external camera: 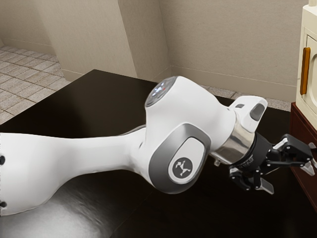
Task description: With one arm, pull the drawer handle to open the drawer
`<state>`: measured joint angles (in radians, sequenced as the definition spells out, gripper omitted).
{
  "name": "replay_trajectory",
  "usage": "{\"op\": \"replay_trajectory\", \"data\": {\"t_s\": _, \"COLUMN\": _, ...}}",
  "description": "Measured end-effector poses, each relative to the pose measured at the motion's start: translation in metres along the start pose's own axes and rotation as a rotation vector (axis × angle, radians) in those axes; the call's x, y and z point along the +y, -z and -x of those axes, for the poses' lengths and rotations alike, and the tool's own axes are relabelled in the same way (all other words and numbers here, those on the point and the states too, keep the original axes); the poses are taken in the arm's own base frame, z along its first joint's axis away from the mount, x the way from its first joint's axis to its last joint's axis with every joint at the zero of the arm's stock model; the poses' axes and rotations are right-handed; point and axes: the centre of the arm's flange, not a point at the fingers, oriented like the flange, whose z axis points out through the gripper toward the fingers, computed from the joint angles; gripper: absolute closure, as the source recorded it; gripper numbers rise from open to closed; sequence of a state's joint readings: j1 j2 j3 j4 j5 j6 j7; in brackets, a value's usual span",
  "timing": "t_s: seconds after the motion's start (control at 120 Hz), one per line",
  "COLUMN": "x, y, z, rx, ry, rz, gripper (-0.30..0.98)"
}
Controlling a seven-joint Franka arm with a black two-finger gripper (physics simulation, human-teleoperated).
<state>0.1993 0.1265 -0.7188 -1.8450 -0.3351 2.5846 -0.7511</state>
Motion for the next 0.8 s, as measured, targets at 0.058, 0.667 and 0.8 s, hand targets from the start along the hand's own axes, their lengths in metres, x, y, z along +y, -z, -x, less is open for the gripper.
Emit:
{"op": "replay_trajectory", "data": {"t_s": 0.058, "x": 0.0, "y": -0.002, "z": -0.001, "rx": 0.001, "ry": 0.0, "rz": 0.0, "gripper": 0.0}}
{"op": "replay_trajectory", "data": {"t_s": 0.667, "x": -0.004, "y": -0.031, "z": -0.029, "rx": 0.023, "ry": -0.02, "rz": -0.029, "gripper": 0.01}}
{"op": "replay_trajectory", "data": {"t_s": 0.8, "x": -0.004, "y": -0.032, "z": -0.029, "rx": 0.023, "ry": -0.022, "rz": -0.031, "gripper": 0.05}}
